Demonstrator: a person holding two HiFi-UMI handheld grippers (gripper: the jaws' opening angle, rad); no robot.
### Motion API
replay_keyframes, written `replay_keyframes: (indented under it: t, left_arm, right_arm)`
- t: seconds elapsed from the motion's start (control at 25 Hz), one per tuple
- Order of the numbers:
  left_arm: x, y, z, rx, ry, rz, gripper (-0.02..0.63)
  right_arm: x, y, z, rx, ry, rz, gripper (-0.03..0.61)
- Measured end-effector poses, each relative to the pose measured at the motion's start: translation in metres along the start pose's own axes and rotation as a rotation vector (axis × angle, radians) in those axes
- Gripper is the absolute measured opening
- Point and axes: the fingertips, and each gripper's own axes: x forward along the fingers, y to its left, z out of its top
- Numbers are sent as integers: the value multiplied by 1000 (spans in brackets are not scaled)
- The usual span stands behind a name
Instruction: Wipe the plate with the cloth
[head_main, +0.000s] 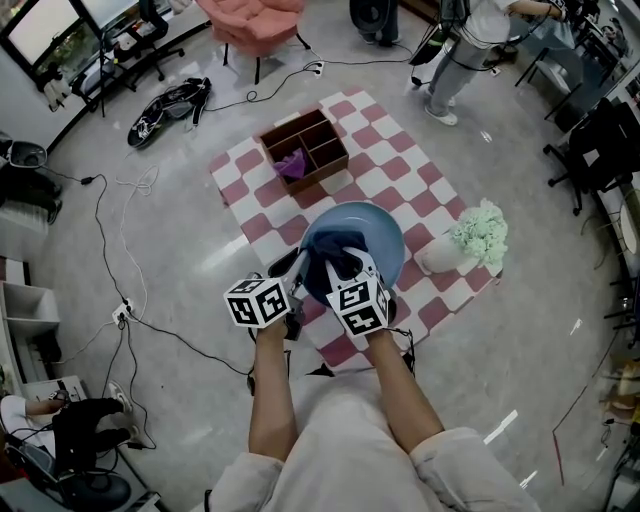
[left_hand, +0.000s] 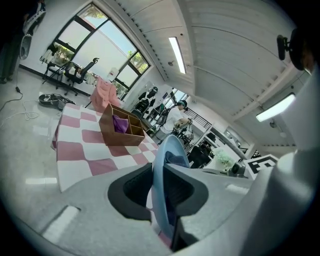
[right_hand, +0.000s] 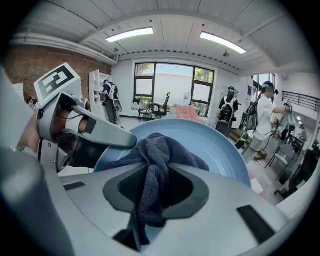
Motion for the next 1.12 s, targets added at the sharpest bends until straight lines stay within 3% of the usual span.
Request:
replay_keyframes:
  t: [0.36,1.12]
  left_arm:
    - [7,-12,-15,58,83,-51,51]
    - [15,-13,-51,67,203,-109,51]
  right_arm:
    - [-4,-14,-4,41,-10,-34,101]
    - [-11,-58,-33,133,7,-145,101]
